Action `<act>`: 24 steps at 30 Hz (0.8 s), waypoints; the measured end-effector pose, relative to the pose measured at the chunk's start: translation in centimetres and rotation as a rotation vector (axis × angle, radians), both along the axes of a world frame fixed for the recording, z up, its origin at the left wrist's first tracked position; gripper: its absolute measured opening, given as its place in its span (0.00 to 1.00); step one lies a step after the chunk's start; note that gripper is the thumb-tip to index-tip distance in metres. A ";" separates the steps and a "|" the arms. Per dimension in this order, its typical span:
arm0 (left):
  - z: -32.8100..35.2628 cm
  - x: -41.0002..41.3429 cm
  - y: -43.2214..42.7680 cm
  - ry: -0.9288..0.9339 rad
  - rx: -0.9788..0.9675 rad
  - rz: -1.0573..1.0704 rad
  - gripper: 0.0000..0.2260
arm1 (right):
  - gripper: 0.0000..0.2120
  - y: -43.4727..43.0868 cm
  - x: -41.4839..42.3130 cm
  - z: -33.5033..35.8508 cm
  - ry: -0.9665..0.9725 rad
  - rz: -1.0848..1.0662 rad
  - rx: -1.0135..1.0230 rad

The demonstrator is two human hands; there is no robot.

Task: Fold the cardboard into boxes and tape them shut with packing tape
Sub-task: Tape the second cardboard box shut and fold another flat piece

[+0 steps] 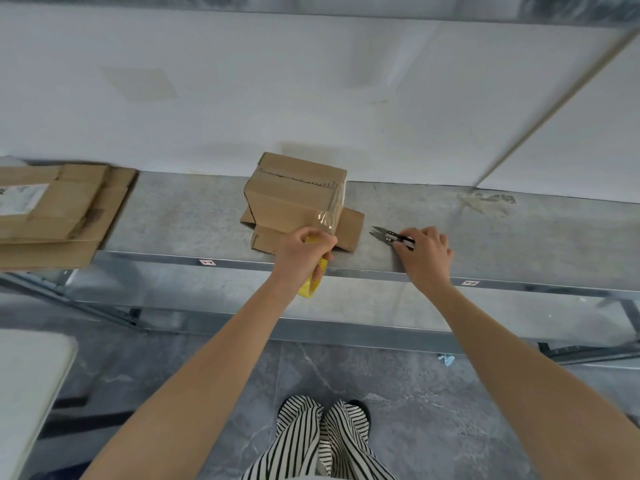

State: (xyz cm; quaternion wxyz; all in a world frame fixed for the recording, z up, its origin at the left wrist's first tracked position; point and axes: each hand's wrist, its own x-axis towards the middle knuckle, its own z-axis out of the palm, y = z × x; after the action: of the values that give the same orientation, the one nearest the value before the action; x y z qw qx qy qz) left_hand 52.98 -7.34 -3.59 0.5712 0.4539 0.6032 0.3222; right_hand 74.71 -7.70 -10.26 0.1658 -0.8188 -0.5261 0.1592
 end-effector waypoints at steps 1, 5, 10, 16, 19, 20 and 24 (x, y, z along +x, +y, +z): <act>0.0 0.1 0.0 0.013 0.008 0.007 0.04 | 0.16 0.3 -0.2 0.2 -0.024 0.015 -0.014; -0.2 0.8 -0.2 0.091 0.028 0.030 0.03 | 0.20 2.7 -2.4 3.6 0.096 0.071 0.119; -0.7 1.1 -0.2 0.146 0.045 0.076 0.02 | 0.21 6.4 -7.3 9.0 0.251 0.415 0.278; -1.3 -0.1 -0.5 0.191 0.060 0.072 0.05 | 0.25 8.2 -8.4 8.2 0.196 0.625 -0.008; -2.3 -2.1 -0.4 0.259 0.055 0.110 0.07 | 0.25 8.3 -7.8 8.1 0.210 0.551 -0.030; -2.6 -3.0 -0.4 0.293 0.068 0.114 0.07 | 0.25 8.3 -7.7 8.2 0.186 0.542 -0.045; -2.4 -6.3 -0.6 0.513 0.176 0.100 0.10 | 0.27 7.5 -8.2 8.7 0.085 0.523 -0.093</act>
State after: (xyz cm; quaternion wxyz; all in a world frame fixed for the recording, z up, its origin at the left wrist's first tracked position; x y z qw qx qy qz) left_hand 46.73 -7.94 -5.95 0.3413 0.5382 0.7196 0.2757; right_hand 66.55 -0.24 -1.57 0.1031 -0.6543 -0.7044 0.2549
